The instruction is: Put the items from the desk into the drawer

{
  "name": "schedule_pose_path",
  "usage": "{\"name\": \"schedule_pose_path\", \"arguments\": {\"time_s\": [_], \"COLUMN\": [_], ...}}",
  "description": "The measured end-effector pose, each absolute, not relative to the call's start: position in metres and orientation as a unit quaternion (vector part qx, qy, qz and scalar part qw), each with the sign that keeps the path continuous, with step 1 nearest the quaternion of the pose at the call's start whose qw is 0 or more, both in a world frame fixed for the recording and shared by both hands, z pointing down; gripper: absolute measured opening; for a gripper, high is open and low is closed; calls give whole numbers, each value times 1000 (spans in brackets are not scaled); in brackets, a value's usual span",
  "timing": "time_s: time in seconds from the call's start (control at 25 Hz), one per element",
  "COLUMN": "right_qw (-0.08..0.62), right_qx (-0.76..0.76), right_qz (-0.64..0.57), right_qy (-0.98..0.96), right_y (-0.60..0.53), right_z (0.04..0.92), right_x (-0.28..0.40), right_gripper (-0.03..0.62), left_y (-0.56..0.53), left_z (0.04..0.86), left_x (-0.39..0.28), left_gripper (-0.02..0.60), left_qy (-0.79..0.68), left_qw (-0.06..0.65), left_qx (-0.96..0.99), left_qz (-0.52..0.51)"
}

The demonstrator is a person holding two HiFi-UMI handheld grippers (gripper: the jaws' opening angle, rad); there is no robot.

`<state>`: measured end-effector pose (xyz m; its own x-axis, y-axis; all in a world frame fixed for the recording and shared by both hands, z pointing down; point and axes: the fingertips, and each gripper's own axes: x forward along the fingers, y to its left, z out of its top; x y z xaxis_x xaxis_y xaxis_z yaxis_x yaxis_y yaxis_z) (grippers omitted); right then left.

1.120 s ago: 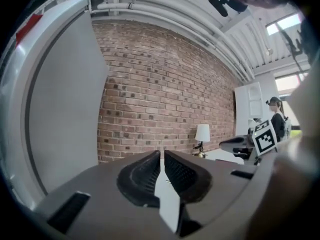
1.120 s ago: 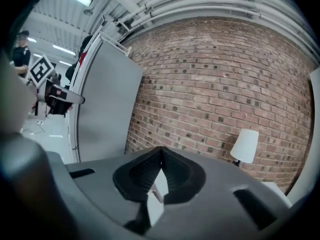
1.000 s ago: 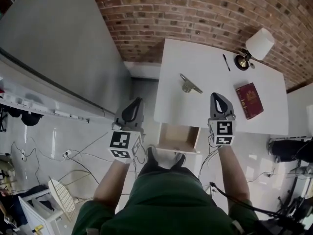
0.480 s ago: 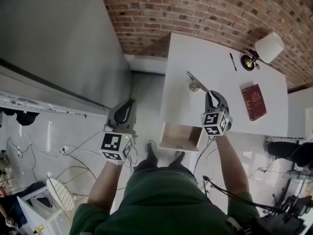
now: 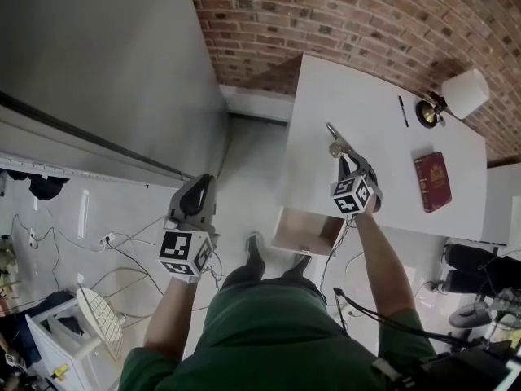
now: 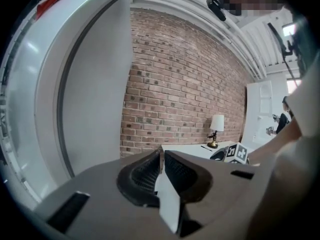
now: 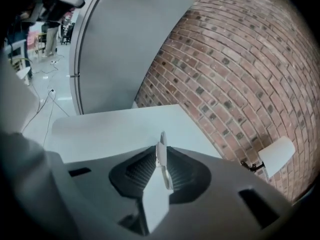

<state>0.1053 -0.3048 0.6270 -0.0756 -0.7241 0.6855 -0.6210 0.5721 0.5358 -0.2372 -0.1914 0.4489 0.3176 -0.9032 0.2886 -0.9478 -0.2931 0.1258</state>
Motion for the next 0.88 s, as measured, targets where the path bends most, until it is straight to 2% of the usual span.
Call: {"name": "schedule_pose_path", "arguments": {"time_s": [0.28,0.64,0.88], "right_qw": [527,564,567], "right_qx": [447,441,437], "right_qz": [-14,-29,-23], "right_qy": [-722,-697,-697], "right_y": [-326,-346,-348], "right_z": [665,692,694], "right_x": [105,110,110], "right_gripper": [72,78,54], "left_y": [-189,-186,-178], "left_z": [458,468,473], "left_x": [-243,-237,-241], "left_gripper": [26,26,26], "left_qy": [-576,-575,-580], "left_qw": [147,159,164], "left_qx": [798,793,788], "left_qz": [99,127,126]}}
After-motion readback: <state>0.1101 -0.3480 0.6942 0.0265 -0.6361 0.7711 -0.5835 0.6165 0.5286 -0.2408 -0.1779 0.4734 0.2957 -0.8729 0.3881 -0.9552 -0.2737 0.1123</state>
